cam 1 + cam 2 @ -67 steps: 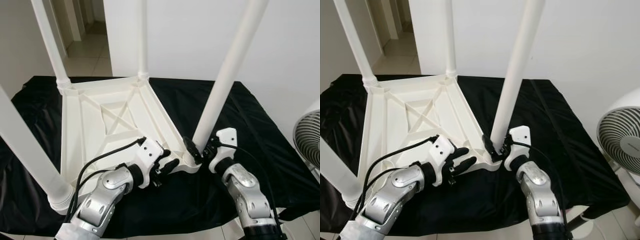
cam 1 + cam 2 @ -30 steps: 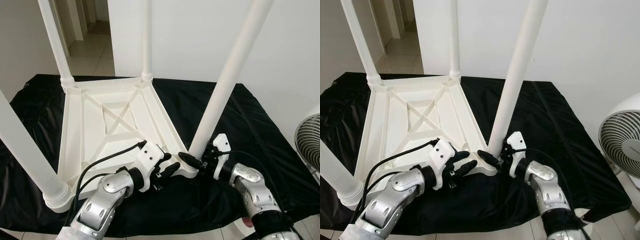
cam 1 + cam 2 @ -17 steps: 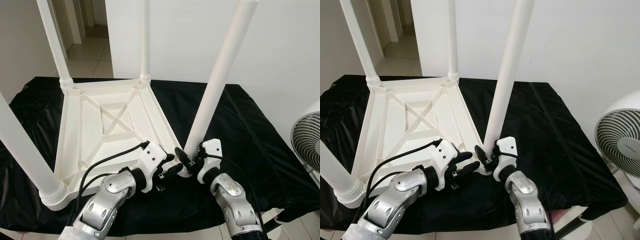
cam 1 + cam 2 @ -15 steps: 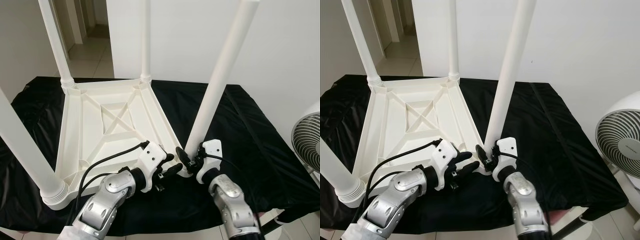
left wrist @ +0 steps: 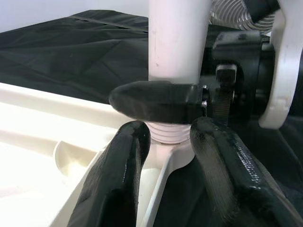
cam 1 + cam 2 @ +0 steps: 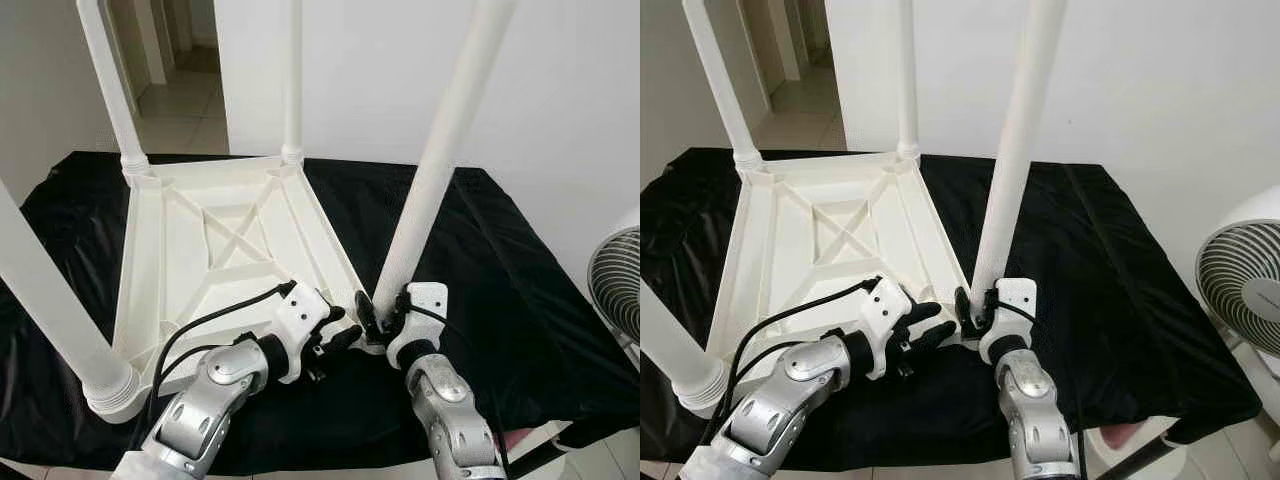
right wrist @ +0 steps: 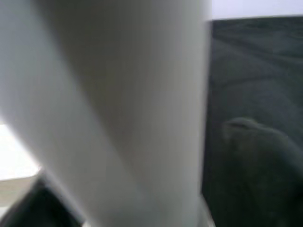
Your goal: Building children table
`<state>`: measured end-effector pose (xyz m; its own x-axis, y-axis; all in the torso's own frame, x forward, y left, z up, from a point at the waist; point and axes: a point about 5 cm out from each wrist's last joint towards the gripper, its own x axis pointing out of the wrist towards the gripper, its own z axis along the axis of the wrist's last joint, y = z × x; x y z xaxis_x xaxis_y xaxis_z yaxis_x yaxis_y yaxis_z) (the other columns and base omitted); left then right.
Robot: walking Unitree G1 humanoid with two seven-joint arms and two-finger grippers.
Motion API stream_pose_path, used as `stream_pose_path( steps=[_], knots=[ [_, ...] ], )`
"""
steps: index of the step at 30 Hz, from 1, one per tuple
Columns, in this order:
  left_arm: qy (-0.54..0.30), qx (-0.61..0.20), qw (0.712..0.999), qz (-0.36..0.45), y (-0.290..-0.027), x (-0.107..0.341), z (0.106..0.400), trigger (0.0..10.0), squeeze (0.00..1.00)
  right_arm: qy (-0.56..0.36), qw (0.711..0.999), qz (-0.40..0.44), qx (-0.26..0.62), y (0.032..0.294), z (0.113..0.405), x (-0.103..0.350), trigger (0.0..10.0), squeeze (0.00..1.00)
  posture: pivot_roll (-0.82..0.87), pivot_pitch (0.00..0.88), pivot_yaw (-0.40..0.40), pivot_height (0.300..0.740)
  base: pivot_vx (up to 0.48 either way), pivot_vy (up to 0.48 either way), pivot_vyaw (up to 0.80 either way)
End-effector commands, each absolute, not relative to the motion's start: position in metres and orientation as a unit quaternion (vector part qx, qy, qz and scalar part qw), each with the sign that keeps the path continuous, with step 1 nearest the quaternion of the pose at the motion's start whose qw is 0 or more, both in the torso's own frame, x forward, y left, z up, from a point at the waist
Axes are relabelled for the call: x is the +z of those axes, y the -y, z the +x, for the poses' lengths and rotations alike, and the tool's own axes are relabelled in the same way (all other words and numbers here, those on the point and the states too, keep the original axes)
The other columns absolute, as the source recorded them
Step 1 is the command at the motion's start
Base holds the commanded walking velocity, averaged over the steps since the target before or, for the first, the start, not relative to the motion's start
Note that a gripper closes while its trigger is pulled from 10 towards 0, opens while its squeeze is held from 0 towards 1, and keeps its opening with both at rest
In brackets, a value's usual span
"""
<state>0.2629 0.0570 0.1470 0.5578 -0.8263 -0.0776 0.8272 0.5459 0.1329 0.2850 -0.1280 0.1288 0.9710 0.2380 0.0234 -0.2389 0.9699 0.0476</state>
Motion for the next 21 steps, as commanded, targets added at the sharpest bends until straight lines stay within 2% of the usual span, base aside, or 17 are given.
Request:
stream_pose_path(
  steps=[1, 4, 6, 7, 8, 9, 10, 12, 17, 18, 19, 20, 21],
  knots=[
    [-0.006, -0.475, 0.877, 0.079, -0.056, 0.148, 0.265, 10.0, 0.00, 0.025, 0.990, 0.016, 0.141, 0.137, 0.290, 0.137, 10.0, 1.00, -0.01, 0.000, -0.018, 0.740, 0.000, 0.000, 0.00],
    [-0.005, -0.476, 0.876, 0.079, -0.056, 0.147, 0.266, 10.0, 0.00, 0.031, 0.977, -0.036, 0.208, 0.155, 0.297, 0.142, 10.0, 1.00, -0.02, 0.000, -0.015, 0.740, 0.000, 0.000, 0.00],
    [-0.005, -0.476, 0.876, 0.079, -0.055, 0.147, 0.266, 10.0, 0.00, 0.033, 0.973, -0.047, 0.222, 0.158, 0.298, 0.143, 10.0, 1.00, -0.02, 0.000, -0.015, 0.740, 0.000, 0.000, 0.00],
    [-0.004, -0.477, 0.876, 0.079, -0.055, 0.148, 0.266, 10.0, 0.00, 0.031, 0.967, -0.058, 0.245, 0.161, 0.300, 0.144, 10.0, 0.60, -0.02, 0.000, -0.014, 0.740, 0.000, 0.000, 0.00],
    [-0.004, -0.477, 0.876, 0.079, -0.055, 0.148, 0.266, 10.0, 0.00, 0.031, 0.967, -0.058, 0.245, 0.161, 0.300, 0.144, 10.0, 0.60, -0.02, 0.000, -0.014, 0.740, 0.000, 0.000, 0.00],
    [-0.004, -0.478, 0.875, 0.079, -0.055, 0.148, 0.266, 10.0, 0.00, 0.027, 0.957, -0.068, 0.282, 0.164, 0.301, 0.145, 10.0, 0.00, -0.02, 0.000, -0.010, 0.740, 0.000, 0.000, 0.00],
    [-0.004, -0.478, 0.875, 0.079, -0.055, 0.148, 0.266, 10.0, 0.00, 0.027, 0.957, -0.068, 0.282, 0.164, 0.301, 0.145, 10.0, 0.00, -0.02, 0.000, -0.010, 0.740, 0.000, 0.000, 0.00],
    [-0.002, -0.480, 0.874, 0.079, -0.055, 0.149, 0.267, 10.0, 0.00, 0.016, 0.932, -0.083, 0.351, 0.168, 0.305, 0.146, 10.0, 0.00, -0.02, 0.000, -0.010, 0.740, 0.000, 0.000, 0.00],
    [-0.002, -0.480, 0.873, 0.080, -0.054, 0.149, 0.267, 10.0, 0.00, 0.004, 0.908, -0.108, 0.405, 0.166, 0.312, 0.144, 10.0, 0.00, -0.02, 0.000, -0.015, 0.740, 0.000, 0.000, 0.00],
    [-0.001, -0.480, 0.874, 0.079, -0.053, 0.150, 0.267, 10.0, 0.00, -0.006, 0.896, -0.119, 0.427, 0.162, 0.315, 0.139, 3.3, 0.00, -0.01, 0.000, -0.018, 0.740, 0.000, 0.000, 0.00],
    [-0.001, -0.480, 0.874, 0.079, -0.053, 0.150, 0.267, 10.0, 0.00, -0.006, 0.896, -0.119, 0.427, 0.162, 0.315, 0.139, 3.3, 0.00, -0.01, 0.000, -0.018, 0.740, 0.000, 0.000, 0.00],
    [-0.001, -0.480, 0.874, 0.078, -0.053, 0.150, 0.266, 10.0, 0.00, -0.008, 0.893, -0.120, 0.434, 0.160, 0.316, 0.137, 0.3, 0.00, -0.01, 0.000, -0.018, 0.740, 0.000, 0.000, 0.00],
    [-0.001, -0.480, 0.874, 0.077, -0.053, 0.150, 0.266, 10.0, 0.00, -0.014, 0.887, -0.118, 0.446, 0.158, 0.315, 0.134, 0.0, 0.00, -0.01, 0.000, -0.019, 0.740, 0.000, 0.000, 0.00]
  ],
)
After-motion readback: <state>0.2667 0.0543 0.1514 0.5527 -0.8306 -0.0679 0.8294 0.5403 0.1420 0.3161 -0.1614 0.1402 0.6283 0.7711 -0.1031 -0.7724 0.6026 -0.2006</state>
